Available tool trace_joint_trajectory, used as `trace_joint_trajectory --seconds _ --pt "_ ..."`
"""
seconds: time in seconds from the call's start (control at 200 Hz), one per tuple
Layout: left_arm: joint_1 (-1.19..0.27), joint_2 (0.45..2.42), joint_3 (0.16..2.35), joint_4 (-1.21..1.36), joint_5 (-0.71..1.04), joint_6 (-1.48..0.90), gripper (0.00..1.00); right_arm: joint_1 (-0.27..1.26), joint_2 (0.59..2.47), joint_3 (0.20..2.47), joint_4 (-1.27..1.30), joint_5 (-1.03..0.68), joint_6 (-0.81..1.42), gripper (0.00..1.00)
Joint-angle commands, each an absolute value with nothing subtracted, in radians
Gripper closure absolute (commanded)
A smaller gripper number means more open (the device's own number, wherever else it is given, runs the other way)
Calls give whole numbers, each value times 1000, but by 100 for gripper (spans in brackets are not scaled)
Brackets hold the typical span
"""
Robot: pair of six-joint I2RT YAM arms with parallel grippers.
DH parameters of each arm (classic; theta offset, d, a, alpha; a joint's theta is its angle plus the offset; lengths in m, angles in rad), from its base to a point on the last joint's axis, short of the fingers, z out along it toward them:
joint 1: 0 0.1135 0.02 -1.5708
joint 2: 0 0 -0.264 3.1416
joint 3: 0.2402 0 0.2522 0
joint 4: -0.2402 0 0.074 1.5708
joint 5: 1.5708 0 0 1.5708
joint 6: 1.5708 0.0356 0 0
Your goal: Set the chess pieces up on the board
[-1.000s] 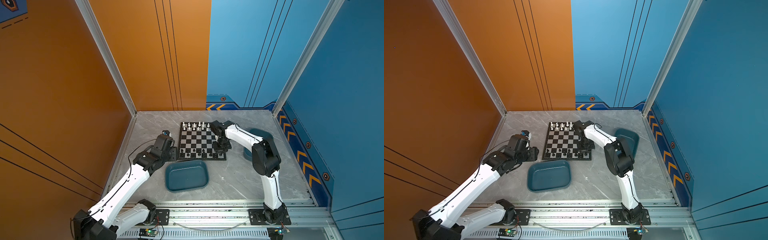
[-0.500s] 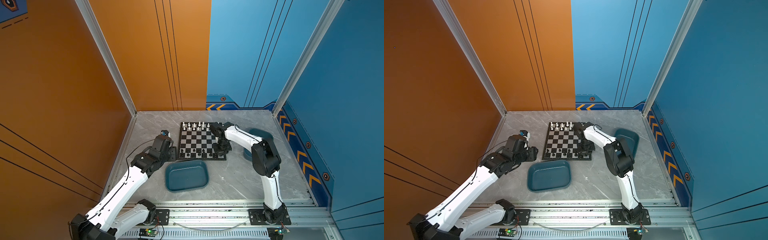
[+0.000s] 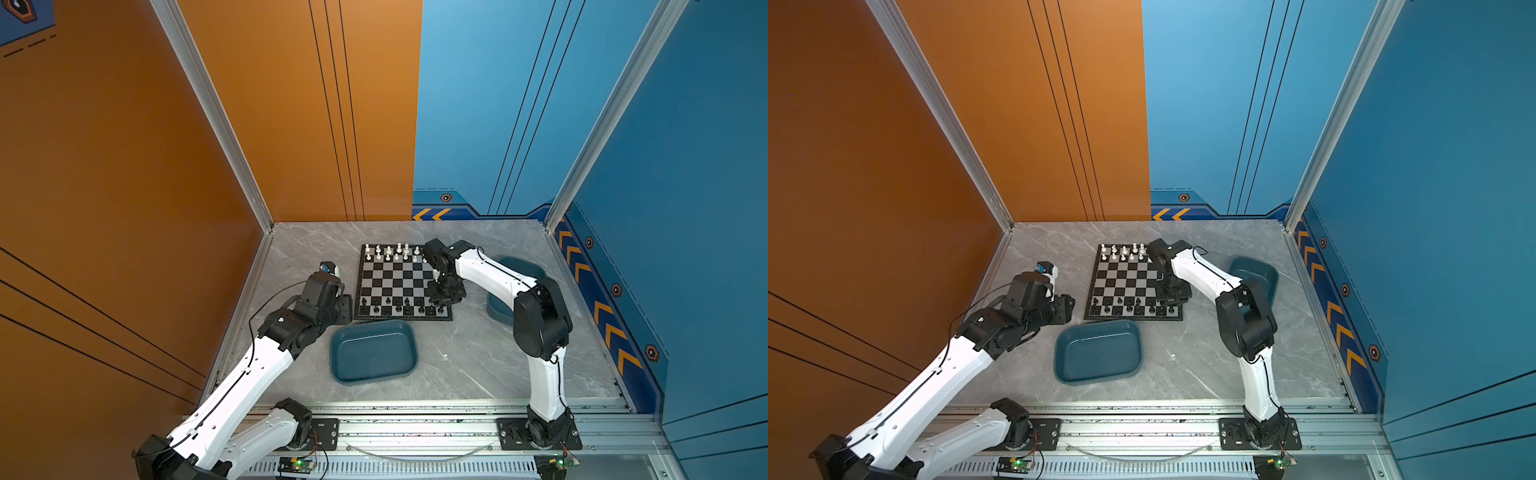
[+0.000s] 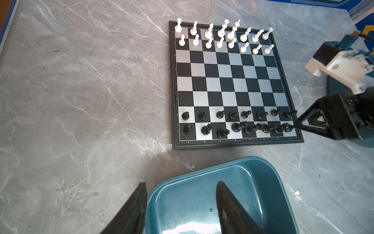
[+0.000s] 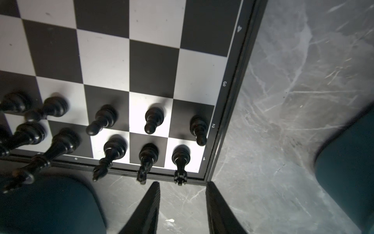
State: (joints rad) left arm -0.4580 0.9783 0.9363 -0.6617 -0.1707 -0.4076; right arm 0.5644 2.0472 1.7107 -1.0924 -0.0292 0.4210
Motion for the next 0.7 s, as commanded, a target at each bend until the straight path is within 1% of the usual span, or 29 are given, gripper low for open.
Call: trace_joint_trajectory --seconds 0.0,0.05,0.1,0.165,0.18,0.2,0.22,0.225,0.24,0.275,0.3,0.315,0.416,0.511,0.596,0.696 --pt "-450 966 928 -670 -163 -407 43 568 2007 1733 -1133 -19 431 53" --pt "-451 968 930 -670 -166 -408 43 568 1996 1747 -1139 -17 431 47" --pt "-449 971 932 -667 -172 -408 41 569 1983 1767 -1149 -10 431 36" --pt "-449 973 937 -661 -179 -402 35 568 1965 1805 -1171 12 427 29" --pt "-449 975 939 -660 -183 -401 30 569 1959 1831 -1181 19 424 28" --pt "-449 978 945 -659 -188 -396 19 568 1954 1845 -1189 28 422 27" --pt "-447 980 949 -658 -194 -391 2 568 1950 1862 -1199 39 419 24" --pt "-447 981 950 -658 -195 -389 0 568 1949 1866 -1202 41 418 24" --pt "-445 984 954 -657 -199 -385 2 568 1947 1877 -1209 47 416 22" --pt "-439 990 967 -658 -209 -368 2 565 1936 1905 -1228 63 411 17" --pt "-435 998 979 -658 -217 -357 2 562 1928 1923 -1239 74 407 3" --pt "-432 1001 985 -659 -222 -350 2 562 1923 1932 -1244 81 405 0" --pt "-399 1031 1022 -654 -272 -325 2 543 1871 1966 -1264 125 389 0" --pt "-355 1051 1054 -624 -307 -323 2 518 1788 1927 -1258 209 371 0" --pt "-324 1051 1037 -555 -317 -315 2 473 1687 1840 -1225 258 362 0" --pt "-293 1038 947 -459 -363 -305 2 372 1532 1648 -1121 232 354 0"
